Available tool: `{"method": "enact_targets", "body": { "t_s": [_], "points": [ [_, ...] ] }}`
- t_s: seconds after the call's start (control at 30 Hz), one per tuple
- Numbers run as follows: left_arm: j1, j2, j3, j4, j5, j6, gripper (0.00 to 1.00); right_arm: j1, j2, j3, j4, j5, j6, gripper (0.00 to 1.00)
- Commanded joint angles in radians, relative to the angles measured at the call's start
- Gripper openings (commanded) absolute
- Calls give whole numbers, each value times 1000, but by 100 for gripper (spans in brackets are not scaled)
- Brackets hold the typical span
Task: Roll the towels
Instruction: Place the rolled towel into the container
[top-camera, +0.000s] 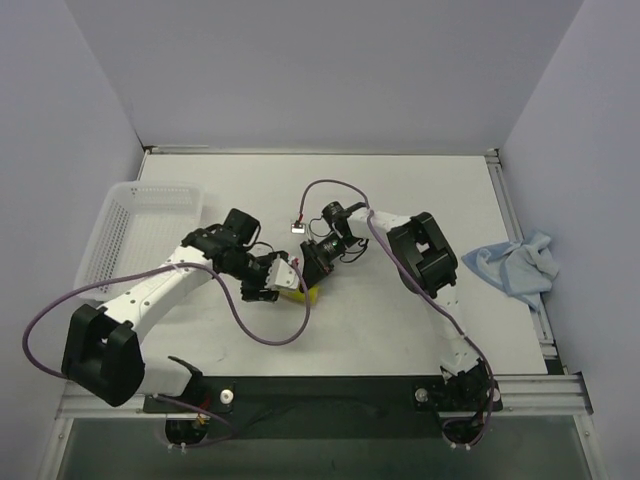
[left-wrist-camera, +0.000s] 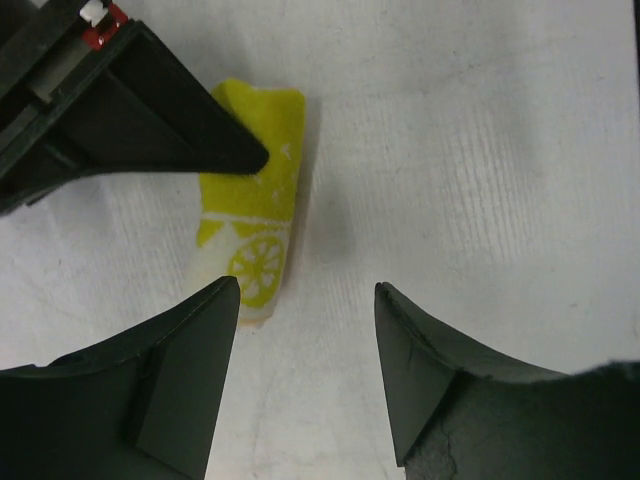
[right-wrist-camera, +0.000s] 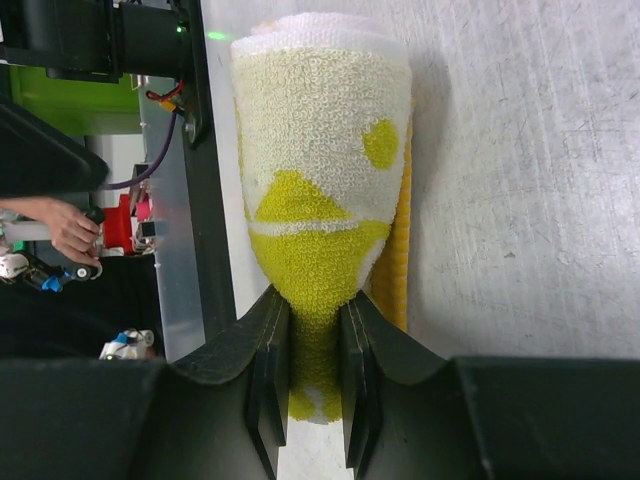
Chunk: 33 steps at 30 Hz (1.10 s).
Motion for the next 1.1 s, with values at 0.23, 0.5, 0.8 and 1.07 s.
{"method": "enact_targets", "body": {
  "t_s": [0.23, 0.5, 0.8, 1.07],
  "points": [
    [-131, 189, 1, 326, -110, 29, 66, -9, 19, -24, -60, 80, -32, 0],
    [-181, 289, -42, 343, -149, 49, 62, -22, -10, -32, -71, 77, -48, 0],
    [-194, 388, 14, 282, -259, -137, 16, -58, -57, 2, -83, 150, 16, 26],
    [-159, 415, 34, 256, -244, -310, 11, -196, -183, -1, -87, 187, 141, 63]
  ]
}}
